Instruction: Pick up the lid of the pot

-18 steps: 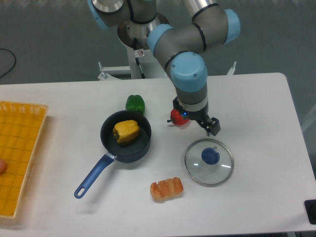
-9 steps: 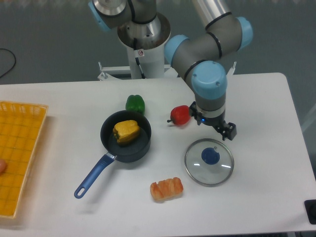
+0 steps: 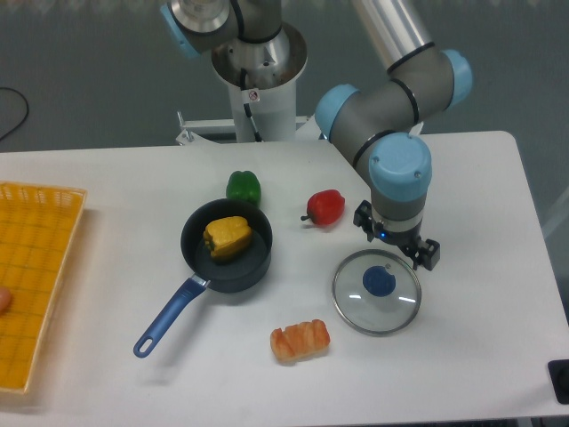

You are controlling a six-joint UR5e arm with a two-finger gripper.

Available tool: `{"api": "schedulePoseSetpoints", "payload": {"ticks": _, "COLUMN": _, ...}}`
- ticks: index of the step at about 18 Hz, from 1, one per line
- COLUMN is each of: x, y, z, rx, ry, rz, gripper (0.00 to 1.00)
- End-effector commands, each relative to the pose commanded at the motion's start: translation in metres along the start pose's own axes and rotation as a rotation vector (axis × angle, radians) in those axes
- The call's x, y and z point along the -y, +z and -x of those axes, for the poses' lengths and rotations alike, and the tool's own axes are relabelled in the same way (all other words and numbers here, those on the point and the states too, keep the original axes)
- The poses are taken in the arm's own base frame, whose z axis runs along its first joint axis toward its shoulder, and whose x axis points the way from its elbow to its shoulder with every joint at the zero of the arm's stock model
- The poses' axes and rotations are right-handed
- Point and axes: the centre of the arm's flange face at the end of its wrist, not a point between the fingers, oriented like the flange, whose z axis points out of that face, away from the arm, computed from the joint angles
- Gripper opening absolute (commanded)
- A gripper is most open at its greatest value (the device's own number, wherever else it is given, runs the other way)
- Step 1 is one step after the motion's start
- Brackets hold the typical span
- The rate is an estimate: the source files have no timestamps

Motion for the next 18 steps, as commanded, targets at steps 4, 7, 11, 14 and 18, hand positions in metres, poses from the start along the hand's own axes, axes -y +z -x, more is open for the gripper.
{"api": "schedulePoseSetpoints", "payload": {"ticks": 4, "x": 0.002, "y": 0.005, "z": 0.006, "rx": 0.002, "ry": 0.070, "rz": -0.002, "gripper": 1.00}}
{"api": "schedulePoseSetpoints", "payload": {"ticks": 7, "x": 0.006, "y": 0.014, "z": 0.009, "rx": 0.005, "ry": 0.104, "rz": -0.010, "gripper": 1.00}}
{"api": "schedulePoseSetpoints", "payload": {"ticks": 11, "x": 0.012, "y": 0.024, "z": 0.006, "rx": 0.004, "ry": 0.133, "rz": -0.011, "gripper": 1.00}}
{"api": "schedulePoseSetpoints", "payload": {"ticks": 14, "x": 0.020, "y": 0.037, "z": 0.003, "rx": -0.013, "ry": 0.144, "rz": -0.007, "gripper": 1.00}}
{"api": "schedulePoseSetpoints", "payload": {"ticks": 18, "x": 0.021, "y": 0.045, "z": 0.000, "rx": -0.027, "ry": 0.147, "rz": -0.003, "gripper": 1.00}}
